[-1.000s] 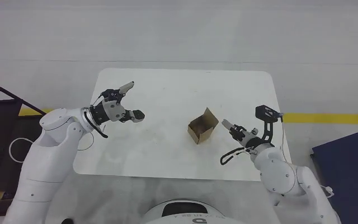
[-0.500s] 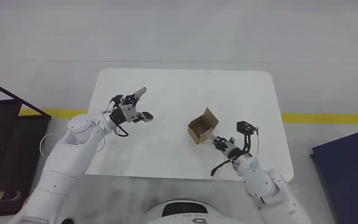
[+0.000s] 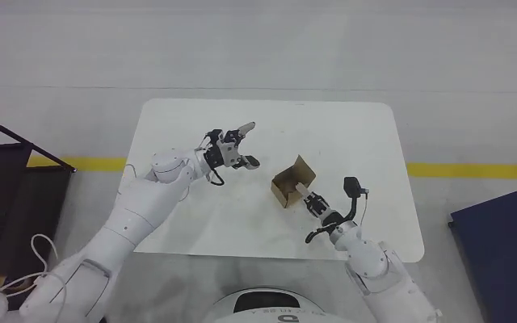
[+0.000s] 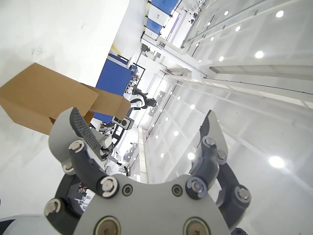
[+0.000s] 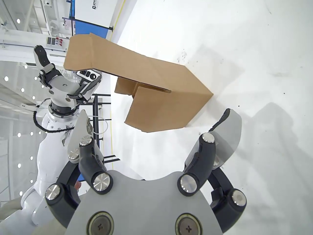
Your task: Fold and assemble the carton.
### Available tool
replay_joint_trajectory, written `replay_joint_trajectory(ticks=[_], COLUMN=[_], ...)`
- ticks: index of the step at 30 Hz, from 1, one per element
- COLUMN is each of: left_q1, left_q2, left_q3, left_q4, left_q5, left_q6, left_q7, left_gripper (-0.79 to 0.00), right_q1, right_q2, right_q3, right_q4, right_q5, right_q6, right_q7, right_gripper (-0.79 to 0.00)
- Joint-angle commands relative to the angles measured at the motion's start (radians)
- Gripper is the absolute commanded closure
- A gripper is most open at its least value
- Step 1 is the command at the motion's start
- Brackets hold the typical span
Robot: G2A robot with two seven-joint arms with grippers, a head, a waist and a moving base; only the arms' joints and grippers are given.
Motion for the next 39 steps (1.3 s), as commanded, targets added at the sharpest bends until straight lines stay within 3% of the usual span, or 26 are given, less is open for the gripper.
replay_joint_trajectory(ticks=[1,4,5,10,16,23,29,39], left_q1=[0.0,0.01,0.006,-0.034,-0.097,-0.108,-0.086,0.017], left_q2=[0.0,-0.002,-0.004,-0.035,-0.095,-0.141,-0.148,-0.107], left_q3=[0.0,0.015,0.029,0.086,0.183,0.205,0.174,-0.007], left_q4=[0.0,-0.02,-0.03,-0.016,0.08,0.189,0.194,0.07], left_q5=[0.0,0.069,0.106,0.176,0.216,0.152,0.124,0.029], left_q6=[0.0,-0.016,-0.02,-0.058,-0.066,-0.095,-0.119,-0.182], left_q7=[0.0,0.032,0.028,0.065,0.106,0.1,0.078,0.09], left_gripper=[-0.785,-0.785,-0.785,-0.785,-0.785,-0.785,-0.785,-0.785], right_q1=[0.0,0.001,0.0,0.042,0.097,0.222,0.301,0.206], right_q2=[0.0,-0.002,-0.007,-0.025,-0.04,-0.065,-0.082,-0.061], right_q3=[0.0,-0.003,-0.007,-0.082,-0.114,-0.142,-0.166,-0.04], right_q4=[0.0,-0.004,0.011,0.12,0.167,0.283,0.372,0.283], right_q5=[0.0,0.028,0.083,0.052,0.055,0.118,0.13,0.136], right_q6=[0.0,-0.023,-0.068,-0.218,-0.303,-0.401,-0.434,-0.444], right_q7=[0.001,-0.005,-0.028,-0.154,-0.226,-0.275,-0.291,-0.268], right_gripper=[-0.785,-0.785,-0.785,-0.785,-0.785,-0.785,-0.785,-0.785])
